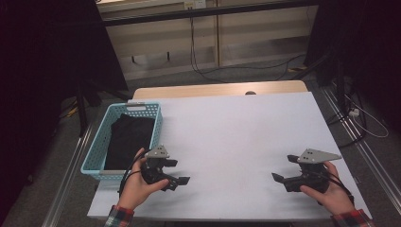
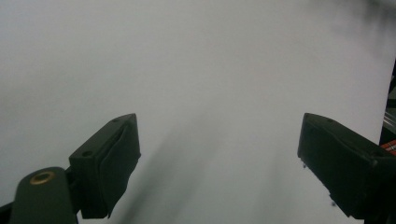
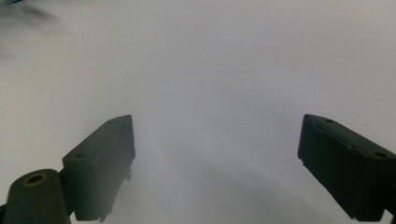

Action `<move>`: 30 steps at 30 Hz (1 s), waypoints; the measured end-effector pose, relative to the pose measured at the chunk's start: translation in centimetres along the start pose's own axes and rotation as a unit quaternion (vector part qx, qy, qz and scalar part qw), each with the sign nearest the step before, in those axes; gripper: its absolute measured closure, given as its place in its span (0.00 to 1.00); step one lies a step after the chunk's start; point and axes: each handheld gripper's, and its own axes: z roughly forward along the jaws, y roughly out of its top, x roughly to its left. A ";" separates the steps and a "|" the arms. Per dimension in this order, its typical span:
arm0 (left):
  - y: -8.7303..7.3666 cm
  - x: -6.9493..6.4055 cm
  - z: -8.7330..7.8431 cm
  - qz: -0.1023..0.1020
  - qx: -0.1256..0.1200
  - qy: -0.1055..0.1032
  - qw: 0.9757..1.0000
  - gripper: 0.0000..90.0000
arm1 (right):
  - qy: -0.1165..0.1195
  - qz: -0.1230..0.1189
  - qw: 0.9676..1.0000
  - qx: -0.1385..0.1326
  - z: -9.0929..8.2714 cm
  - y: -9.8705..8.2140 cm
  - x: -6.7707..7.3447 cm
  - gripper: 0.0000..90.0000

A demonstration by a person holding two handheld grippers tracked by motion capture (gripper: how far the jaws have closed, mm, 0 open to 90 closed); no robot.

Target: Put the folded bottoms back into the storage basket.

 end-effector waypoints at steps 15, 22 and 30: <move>-0.9 0.2 -0.5 -0.003 -0.008 -0.007 1.000 0.13 | -0.003 0.000 1.000 0.001 -0.2 -0.2 0.1 0.12; -0.9 0.3 -0.5 -0.003 -0.010 -0.014 1.000 0.13 | -0.004 -0.005 1.000 0.006 -0.2 -0.3 0.3 0.12; -0.9 0.4 -0.5 0.004 -0.014 -0.013 1.000 0.12 | -0.011 -0.008 1.000 0.012 -0.3 -0.6 0.2 0.12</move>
